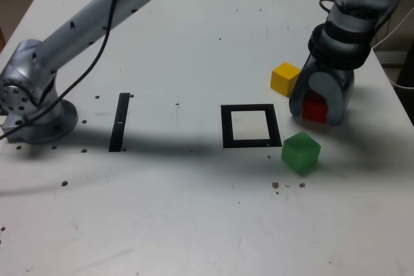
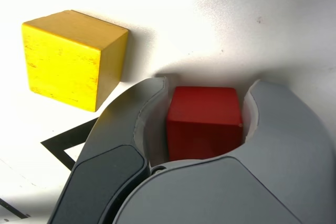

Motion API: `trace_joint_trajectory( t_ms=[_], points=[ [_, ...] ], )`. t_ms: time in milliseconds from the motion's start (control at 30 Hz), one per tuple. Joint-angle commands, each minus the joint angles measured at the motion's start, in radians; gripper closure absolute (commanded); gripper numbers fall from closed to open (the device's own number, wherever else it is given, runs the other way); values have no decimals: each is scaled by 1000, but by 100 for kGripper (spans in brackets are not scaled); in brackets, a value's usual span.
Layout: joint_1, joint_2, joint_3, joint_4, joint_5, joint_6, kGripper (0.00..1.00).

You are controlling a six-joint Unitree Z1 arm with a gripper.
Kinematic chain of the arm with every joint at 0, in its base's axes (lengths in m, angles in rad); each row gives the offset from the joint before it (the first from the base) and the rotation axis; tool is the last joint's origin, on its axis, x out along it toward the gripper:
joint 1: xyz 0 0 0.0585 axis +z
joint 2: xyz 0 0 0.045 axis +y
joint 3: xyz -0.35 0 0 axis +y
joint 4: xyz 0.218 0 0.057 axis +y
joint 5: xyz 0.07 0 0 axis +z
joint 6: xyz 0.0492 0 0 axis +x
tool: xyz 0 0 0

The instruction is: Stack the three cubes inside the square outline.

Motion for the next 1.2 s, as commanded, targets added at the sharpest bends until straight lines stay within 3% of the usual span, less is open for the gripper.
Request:
trace_joint_trajectory(
  t_ms=[0,267,667,867,1167],
  points=[
    [0,-5,3,2,0,0,60],
    [0,-56,38,11,5,-11,60],
    [0,-249,263,0,2,-153,59],
    [0,-338,419,-60,-9,-229,59],
    [0,-426,621,-200,-55,-302,59]
  ],
)
